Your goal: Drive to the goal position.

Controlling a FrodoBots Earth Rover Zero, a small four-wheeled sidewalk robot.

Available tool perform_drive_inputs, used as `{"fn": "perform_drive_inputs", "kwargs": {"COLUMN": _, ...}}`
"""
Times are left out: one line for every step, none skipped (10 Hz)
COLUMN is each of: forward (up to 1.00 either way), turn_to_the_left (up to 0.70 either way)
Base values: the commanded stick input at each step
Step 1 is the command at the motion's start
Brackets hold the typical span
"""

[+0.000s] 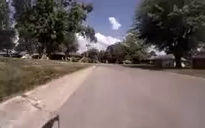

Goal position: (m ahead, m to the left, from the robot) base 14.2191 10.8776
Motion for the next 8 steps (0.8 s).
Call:
{"fn": "perform_drive_inputs", "kwargs": {"forward": 1.00, "turn_to_the_left": 0.00}}
{"fn": "perform_drive_inputs", "kwargs": {"forward": 1.00, "turn_to_the_left": 0.00}}
{"fn": "perform_drive_inputs", "kwargs": {"forward": 1.00, "turn_to_the_left": 0.00}}
{"fn": "perform_drive_inputs", "kwargs": {"forward": 1.00, "turn_to_the_left": 0.00}}
{"fn": "perform_drive_inputs", "kwargs": {"forward": 1.00, "turn_to_the_left": 0.00}}
{"fn": "perform_drive_inputs", "kwargs": {"forward": 1.00, "turn_to_the_left": 0.00}}
{"fn": "perform_drive_inputs", "kwargs": {"forward": 1.00, "turn_to_the_left": 0.00}}
{"fn": "perform_drive_inputs", "kwargs": {"forward": 1.00, "turn_to_the_left": 0.00}}
